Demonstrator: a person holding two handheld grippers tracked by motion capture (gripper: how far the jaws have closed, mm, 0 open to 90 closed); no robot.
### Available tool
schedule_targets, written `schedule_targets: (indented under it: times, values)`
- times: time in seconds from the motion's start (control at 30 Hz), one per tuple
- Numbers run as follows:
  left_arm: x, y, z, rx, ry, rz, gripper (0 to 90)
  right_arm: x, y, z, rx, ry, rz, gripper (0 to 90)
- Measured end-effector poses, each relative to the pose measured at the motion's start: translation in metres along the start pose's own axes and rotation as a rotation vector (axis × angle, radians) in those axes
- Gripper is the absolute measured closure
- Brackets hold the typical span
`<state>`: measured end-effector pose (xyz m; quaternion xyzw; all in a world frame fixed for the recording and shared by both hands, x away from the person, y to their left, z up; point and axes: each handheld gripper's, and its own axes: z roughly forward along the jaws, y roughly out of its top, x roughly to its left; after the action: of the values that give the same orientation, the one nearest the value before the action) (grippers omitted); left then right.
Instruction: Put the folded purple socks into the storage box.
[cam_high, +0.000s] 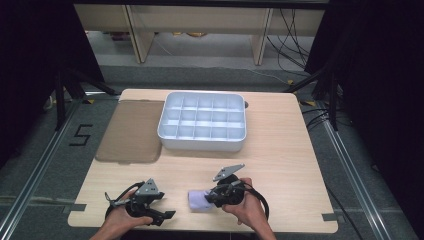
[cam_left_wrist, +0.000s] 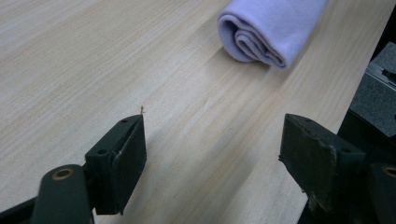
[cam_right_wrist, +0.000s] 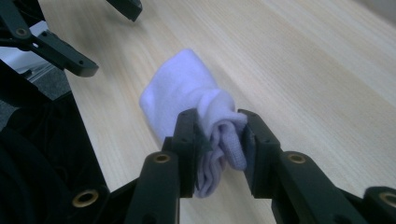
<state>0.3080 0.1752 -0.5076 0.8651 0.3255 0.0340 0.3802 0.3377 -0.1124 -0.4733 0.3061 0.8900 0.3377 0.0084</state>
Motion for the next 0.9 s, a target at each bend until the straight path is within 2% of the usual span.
schedule_targets:
  times: [0.03,0.07,0.13,0.17,0.2,0.23,0.27,0.3,0.33,0.37,0.43,0.47,0.5,0.53,0.57,0.7,0.73,0.8,0.83,0.87,0.9]
  values:
    - [0.001,0.000,-0.001,0.016,0.000,0.023,21.7,0.003,0.001,-0.003,0.013,-0.018,0.041,70.4]
    - [0.001,0.000,-0.001,0.012,0.007,0.021,21.7,0.004,0.002,-0.005,0.000,-0.005,0.032,70.5]
    - [0.001,0.000,-0.002,0.007,0.021,0.026,21.7,0.006,0.004,-0.006,0.007,-0.011,0.030,70.5]
    - [0.001,0.001,-0.003,-0.004,0.014,0.037,21.7,0.006,0.005,-0.008,0.006,-0.013,0.017,70.6]
    - [0.003,0.001,-0.005,0.005,0.024,0.047,21.7,0.008,0.006,-0.010,0.011,-0.013,0.026,70.6]
    - [0.003,0.000,-0.004,-0.003,0.027,0.022,21.7,0.008,0.007,-0.012,0.006,-0.011,0.020,70.6]
    - [0.004,0.000,-0.006,0.004,0.023,0.039,21.7,0.008,0.008,-0.014,0.009,-0.020,0.026,70.6]
    - [0.005,-0.001,-0.005,-0.002,0.022,0.037,21.7,0.008,0.009,-0.016,0.008,-0.025,0.030,70.5]
    - [0.003,-0.001,-0.004,-0.024,0.011,-0.007,21.7,0.006,0.011,-0.019,0.006,-0.023,0.009,70.6]
    - [0.005,-0.001,-0.005,-0.022,0.010,0.016,21.7,0.006,0.012,-0.021,0.000,-0.038,0.021,70.6]
    - [0.004,-0.001,-0.005,-0.025,0.016,0.014,21.7,0.004,0.015,-0.028,0.005,-0.049,0.030,70.6]
    - [0.006,0.000,-0.007,-0.006,0.015,0.036,21.7,0.001,0.017,-0.031,0.008,-0.048,0.011,70.6]
    - [0.006,0.000,-0.007,-0.009,0.015,0.036,21.6,0.002,0.019,-0.033,0.006,-0.056,0.032,70.6]
    - [0.005,0.000,-0.007,-0.007,0.017,0.038,21.6,-0.001,0.020,-0.035,0.007,-0.064,0.010,70.6]
    - [0.004,0.000,-0.005,-0.026,0.015,0.018,21.7,-0.001,0.022,-0.038,0.021,-0.074,0.025,70.6]
    - [0.005,0.000,-0.006,-0.023,0.011,0.024,21.5,-0.009,0.029,-0.048,0.025,-0.085,0.011,70.6]
    - [0.005,0.000,-0.006,-0.021,0.003,0.010,21.3,-0.010,0.031,-0.051,0.030,-0.089,0.025,70.6]
    - [0.006,0.000,-0.006,-0.021,0.001,0.010,21.3,-0.011,0.035,-0.056,0.036,-0.102,0.038,70.6]
    - [0.005,0.000,-0.006,-0.023,0.001,0.009,21.3,-0.011,0.035,-0.056,0.036,-0.102,0.038,70.6]
    - [0.005,0.000,-0.006,-0.025,0.001,0.004,21.2,-0.015,0.037,-0.059,0.032,-0.103,0.011,70.6]
    - [0.005,0.000,-0.006,-0.024,0.001,-0.006,21.2,-0.015,0.038,-0.061,0.035,-0.121,0.021,70.6]
